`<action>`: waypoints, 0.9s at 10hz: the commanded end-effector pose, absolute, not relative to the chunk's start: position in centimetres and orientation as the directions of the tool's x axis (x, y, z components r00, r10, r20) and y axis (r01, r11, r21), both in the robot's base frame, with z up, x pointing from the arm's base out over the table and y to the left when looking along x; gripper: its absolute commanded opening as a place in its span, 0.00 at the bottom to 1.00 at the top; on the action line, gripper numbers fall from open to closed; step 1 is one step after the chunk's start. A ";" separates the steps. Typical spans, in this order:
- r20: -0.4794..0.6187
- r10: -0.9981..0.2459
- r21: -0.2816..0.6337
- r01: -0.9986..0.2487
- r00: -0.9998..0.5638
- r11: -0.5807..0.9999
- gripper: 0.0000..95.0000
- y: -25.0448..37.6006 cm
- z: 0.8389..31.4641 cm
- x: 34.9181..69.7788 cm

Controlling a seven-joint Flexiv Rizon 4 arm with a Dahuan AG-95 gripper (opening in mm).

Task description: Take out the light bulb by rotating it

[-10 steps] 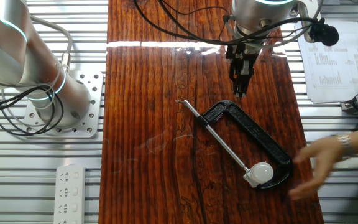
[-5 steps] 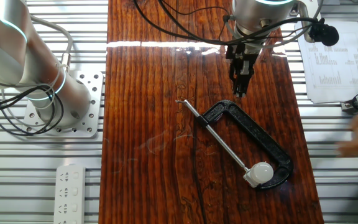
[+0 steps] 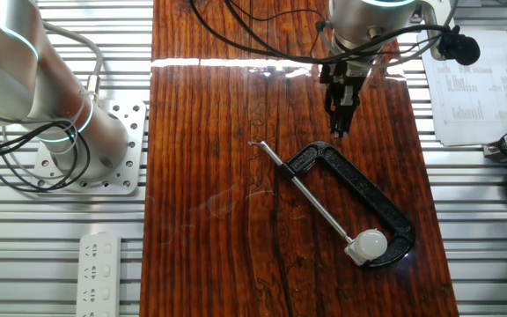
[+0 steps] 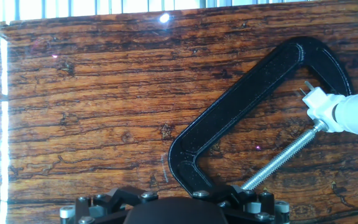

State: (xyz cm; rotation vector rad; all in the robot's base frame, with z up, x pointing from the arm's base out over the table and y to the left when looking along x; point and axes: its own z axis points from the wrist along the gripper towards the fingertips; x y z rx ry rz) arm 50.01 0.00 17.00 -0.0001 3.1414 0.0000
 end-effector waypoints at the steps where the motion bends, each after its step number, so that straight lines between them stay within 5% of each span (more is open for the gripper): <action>1: -0.092 -0.295 0.018 -0.298 -0.951 0.954 0.00 0.0 16.9 50.0; 9: -0.066 -0.329 0.014 -0.331 -0.942 0.944 0.00 0.0 17.0 50.0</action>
